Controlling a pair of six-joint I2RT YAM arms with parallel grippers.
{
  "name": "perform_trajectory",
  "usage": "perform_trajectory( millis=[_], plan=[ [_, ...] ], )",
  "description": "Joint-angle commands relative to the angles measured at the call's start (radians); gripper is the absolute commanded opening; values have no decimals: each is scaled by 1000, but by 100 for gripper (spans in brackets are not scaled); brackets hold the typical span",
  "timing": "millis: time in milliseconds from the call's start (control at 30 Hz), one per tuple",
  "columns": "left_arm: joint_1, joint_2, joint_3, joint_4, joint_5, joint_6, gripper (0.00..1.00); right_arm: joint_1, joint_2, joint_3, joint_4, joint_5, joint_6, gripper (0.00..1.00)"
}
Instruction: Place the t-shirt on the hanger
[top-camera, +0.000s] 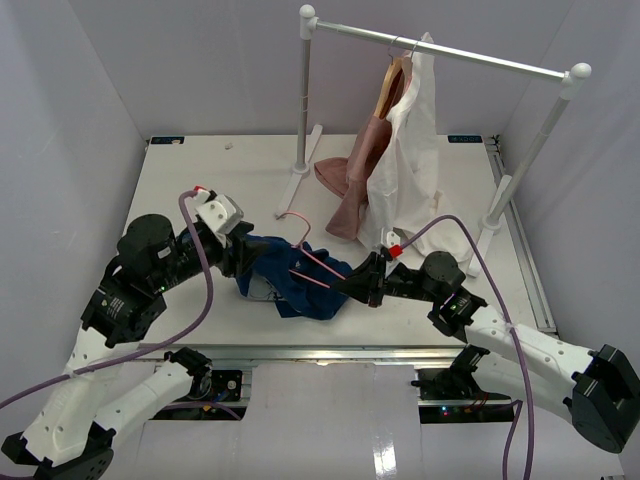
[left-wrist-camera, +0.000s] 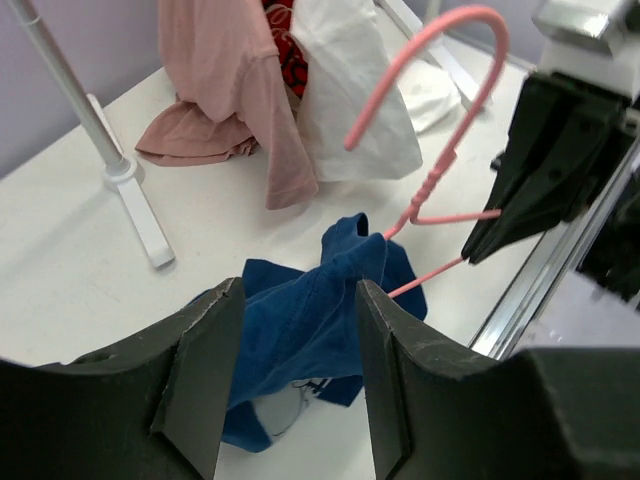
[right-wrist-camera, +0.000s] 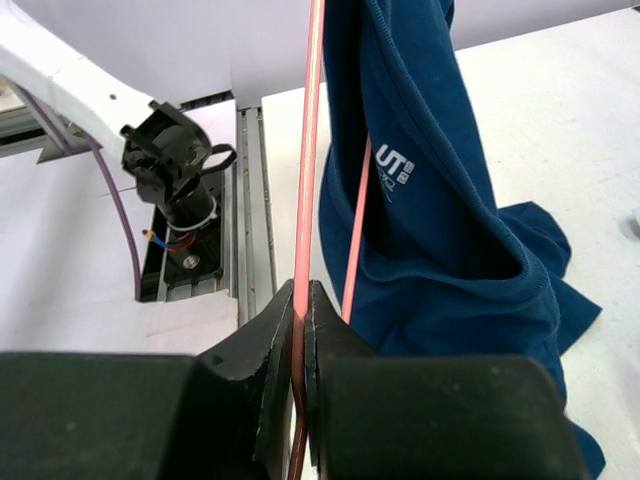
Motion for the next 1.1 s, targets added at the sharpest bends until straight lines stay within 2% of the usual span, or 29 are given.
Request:
perform_trajectory(
  millis=[0,200,400,433,467,500,567,600,667,867,1000,1067],
  plan=[
    [2,26,-27,-63,202,272,60,6,-18,79,-2,-108,-48,8],
    [2,69,-23,-145,366,369,62,7,-31,121,-100,-147,-85,8],
    [-4,64,-70,-165,347,405,62,8,-31,144,-118,-211,-98,8],
    [-8,64,-68,-176,376,414,59,7,-30,152,-131,-223,-108,8],
    [-9,67,-66,-186,421,416,52,8,-28,162,-140,-229,-113,8],
    [-9,68,-62,-195,447,424,35,8,-26,166,-144,-235,-119,8],
    [-9,73,-53,-201,482,426,7,8,-14,183,-151,-259,-127,8],
    [-9,75,-49,-205,495,422,0,8,-5,196,-158,-265,-130,8],
    [-9,70,-45,-211,505,404,0,6,18,236,-184,-252,-134,9],
    [-9,14,-49,-178,445,300,0,2,59,357,-319,-123,-147,20],
    [-9,-31,-118,-96,357,175,0,-2,55,410,-397,39,-147,44],
    [-9,-48,-138,-60,240,102,0,-2,51,444,-425,146,-126,52]
  ],
)
